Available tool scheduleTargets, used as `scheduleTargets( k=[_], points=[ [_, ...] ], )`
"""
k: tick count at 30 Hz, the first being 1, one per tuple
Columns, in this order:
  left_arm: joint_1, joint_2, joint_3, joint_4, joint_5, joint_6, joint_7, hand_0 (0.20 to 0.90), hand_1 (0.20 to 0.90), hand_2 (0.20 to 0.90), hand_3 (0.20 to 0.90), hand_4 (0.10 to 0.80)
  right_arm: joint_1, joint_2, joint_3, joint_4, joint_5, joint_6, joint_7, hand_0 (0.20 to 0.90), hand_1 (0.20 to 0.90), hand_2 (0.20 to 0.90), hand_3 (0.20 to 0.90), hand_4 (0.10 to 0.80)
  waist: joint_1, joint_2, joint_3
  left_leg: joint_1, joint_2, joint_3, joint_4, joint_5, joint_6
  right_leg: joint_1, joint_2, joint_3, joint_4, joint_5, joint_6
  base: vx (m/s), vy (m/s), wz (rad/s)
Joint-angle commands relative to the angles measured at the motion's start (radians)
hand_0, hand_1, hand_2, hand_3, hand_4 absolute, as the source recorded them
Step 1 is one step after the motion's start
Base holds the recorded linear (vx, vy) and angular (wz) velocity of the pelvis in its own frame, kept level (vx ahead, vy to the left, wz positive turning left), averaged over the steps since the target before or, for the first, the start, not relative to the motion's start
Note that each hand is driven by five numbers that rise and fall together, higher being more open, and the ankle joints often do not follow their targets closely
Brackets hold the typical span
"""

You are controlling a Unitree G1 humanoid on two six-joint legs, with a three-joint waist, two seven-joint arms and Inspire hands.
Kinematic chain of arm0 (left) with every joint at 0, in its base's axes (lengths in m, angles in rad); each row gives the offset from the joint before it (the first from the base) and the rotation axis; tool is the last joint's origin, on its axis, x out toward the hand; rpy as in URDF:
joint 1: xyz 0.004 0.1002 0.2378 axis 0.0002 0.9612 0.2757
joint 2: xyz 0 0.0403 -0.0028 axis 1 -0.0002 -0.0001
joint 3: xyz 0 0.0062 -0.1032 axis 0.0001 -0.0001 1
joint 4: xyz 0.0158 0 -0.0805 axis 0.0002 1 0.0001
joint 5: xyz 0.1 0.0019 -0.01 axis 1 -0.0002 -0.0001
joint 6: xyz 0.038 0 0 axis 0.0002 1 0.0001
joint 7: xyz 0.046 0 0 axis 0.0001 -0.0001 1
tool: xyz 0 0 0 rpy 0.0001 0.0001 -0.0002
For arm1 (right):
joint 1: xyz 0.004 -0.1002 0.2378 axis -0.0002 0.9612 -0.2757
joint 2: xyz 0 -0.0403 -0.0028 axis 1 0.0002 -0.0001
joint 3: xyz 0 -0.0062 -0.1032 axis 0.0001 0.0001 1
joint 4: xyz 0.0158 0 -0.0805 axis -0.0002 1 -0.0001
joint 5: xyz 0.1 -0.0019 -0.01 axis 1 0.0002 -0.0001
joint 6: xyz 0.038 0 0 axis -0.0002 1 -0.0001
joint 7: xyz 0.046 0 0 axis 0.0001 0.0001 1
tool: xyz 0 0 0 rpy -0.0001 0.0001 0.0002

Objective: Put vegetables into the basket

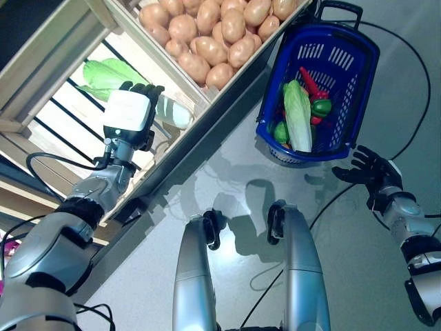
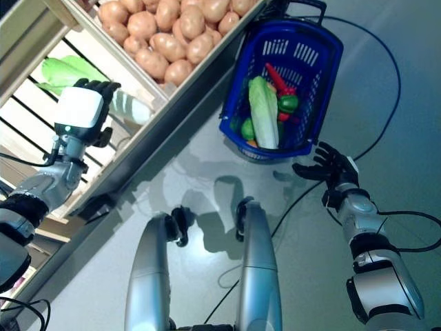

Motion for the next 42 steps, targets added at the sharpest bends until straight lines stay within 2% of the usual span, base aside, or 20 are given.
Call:
scheduleTargets(
  k=[1, 10, 14, 18, 23, 28, 29, 30, 34, 42],
  points=[
    [-0.155, 0.077, 0.016, 0.037, 0.029, 0.004, 0.033, 0.900, 0.900, 0.900, 0.900, 0.800, -0.112, -0.063, 0.002, 0.007, 0.092, -0.101, 0.046, 0.900, 0.900, 0.900, 0.900, 0.800, -0.002, -0.008, -0.003, 0.043, -0.030, 0.055, 0.000, -0.066, 0.091, 0.075, 0.005, 0.009, -0.075, 0.058, -0.015, -0.056, 0.035, 0.01],
    [-0.248, 0.068, -0.063, 0.094, 0.064, 0.031, 0.031, 0.900, 0.900, 0.900, 0.900, 0.800, -0.181, -0.069, 0.033, -0.010, 0.162, -0.116, 0.055, 0.900, 0.900, 0.900, 0.900, 0.800, -0.005, -0.015, -0.003, -0.089, -0.029, 0.042, 0.066, -0.084, 0.093, -0.055, 0.024, 0.019, -0.018, 0.053, -0.017, -0.054, 0.032, -0.01],
    [-0.283, 0.066, -0.087, 0.102, 0.117, 0.081, 0.055, 0.900, 0.900, 0.900, 0.900, 0.800, -0.196, -0.069, 0.033, -0.025, 0.172, -0.120, 0.051, 0.900, 0.900, 0.900, 0.900, 0.800, -0.006, -0.018, -0.003, -0.148, -0.030, 0.033, 0.110, -0.095, 0.097, -0.111, 0.027, 0.020, 0.020, 0.044, -0.022, -0.035, 0.009, -0.04],
    [-0.316, 0.064, -0.111, 0.135, 0.158, 0.095, 0.079, 0.900, 0.900, 0.900, 0.900, 0.800, -0.212, -0.077, 0.040, -0.019, 0.179, -0.124, 0.058, 0.900, 0.900, 0.900, 0.900, 0.800, -0.012, -0.018, -0.003, -0.183, -0.023, 0.031, 0.143, -0.098, 0.097, -0.143, 0.025, 0.020, 0.053, 0.033, -0.028, -0.015, 0.025, -0.05],
    [-0.372, 0.064, -0.167, 0.141, 0.180, 0.106, 0.002, 0.900, 0.900, 0.900, 0.900, 0.800, -0.214, -0.091, 0.043, -0.035, 0.181, -0.116, 0.050, 0.900, 0.900, 0.900, 0.900, 0.800, -0.023, -0.019, -0.003, -0.211, -0.013, 0.033, 0.178, -0.105, 0.100, -0.171, 0.022, 0.021, 0.083, 0.026, -0.032, 0.000, 0.016, -0.05],
    [-0.405, 0.064, -0.199, 0.156, 0.117, 0.140, -0.118, 0.900, 0.900, 0.900, 0.900, 0.800, -0.210, -0.102, 0.035, -0.048, 0.198, -0.109, 0.040, 0.900, 0.900, 0.900, 0.900, 0.800, -0.033, -0.025, -0.003, -0.227, -0.002, 0.033, 0.209, -0.110, 0.101, -0.185, 0.024, 0.025, 0.105, 0.025, -0.034, 0.000, 0.000, 0.00],
    [-0.405, 0.064, -0.198, 0.157, 0.111, 0.144, -0.123, 0.827, 0.827, 0.827, 0.827, 0.751, -0.207, -0.102, 0.032, -0.049, 0.199, -0.110, 0.041, 0.900, 0.900, 0.900, 0.900, 0.800, -0.034, -0.027, -0.003, -0.227, -0.001, 0.033, 0.212, -0.112, 0.101, -0.185, 0.024, 0.025, 0.106, 0.025, -0.034, 0.000, 0.000, 0.00],
    [-0.404, 0.064, -0.196, 0.159, 0.102, 0.146, -0.126, 0.300, 0.300, 0.300, 0.300, 0.400, -0.203, -0.101, 0.030, -0.050, 0.200, -0.112, 0.043, 0.900, 0.900, 0.900, 0.900, 0.800, -0.034, -0.028, -0.003, -0.226, 0.000, 0.033, 0.215, -0.113, 0.101, -0.184, 0.024, 0.025, 0.108, 0.025, -0.034, 0.000, 0.000, 0.00],
    [-0.393, 0.076, -0.181, 0.160, 0.079, 0.149, -0.144, 0.300, 0.300, 0.300, 0.300, 0.400, -0.166, -0.108, 0.009, -0.069, 0.205, -0.115, 0.060, 0.900, 0.900, 0.900, 0.900, 0.800, -0.036, -0.035, -0.003, -0.216, 0.006, 0.035, 0.226, -0.116, 0.101, -0.171, 0.021, 0.023, 0.111, 0.025, -0.034, 0.011, -0.005, -0.01],
    [-0.299, 0.108, -0.126, 0.109, 0.088, 0.142, -0.174, 0.300, 0.300, 0.300, 0.300, 0.400, -0.044, -0.082, -0.038, -0.142, 0.209, -0.142, 0.102, 0.900, 0.900, 0.900, 0.900, 0.800, -0.040, -0.044, -0.003, -0.109, 0.023, 0.049, 0.217, -0.114, 0.090, -0.059, 0.012, 0.013, 0.091, 0.033, -0.030, 0.036, -0.023, 0.00]
  ],
)
